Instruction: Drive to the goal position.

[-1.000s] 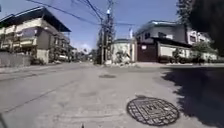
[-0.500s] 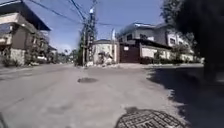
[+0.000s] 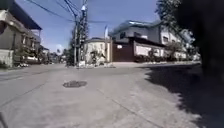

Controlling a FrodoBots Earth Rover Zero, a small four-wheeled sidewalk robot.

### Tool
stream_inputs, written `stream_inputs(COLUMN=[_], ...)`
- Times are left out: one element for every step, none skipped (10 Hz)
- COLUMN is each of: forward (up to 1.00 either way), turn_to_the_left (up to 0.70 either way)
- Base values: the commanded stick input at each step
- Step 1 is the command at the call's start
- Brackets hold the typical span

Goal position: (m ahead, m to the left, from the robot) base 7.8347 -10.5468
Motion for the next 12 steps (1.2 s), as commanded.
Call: stream_inputs(forward=[1.00,1.00,1.00,1.00,1.00,1.00,1.00,1.00,1.00,1.00,1.00,1.00], turn_to_the_left=[-0.20,-0.40,-0.40,-0.40,-0.40,-0.40,-0.40,-0.40,-0.40,-0.40,-0.40,0.00])
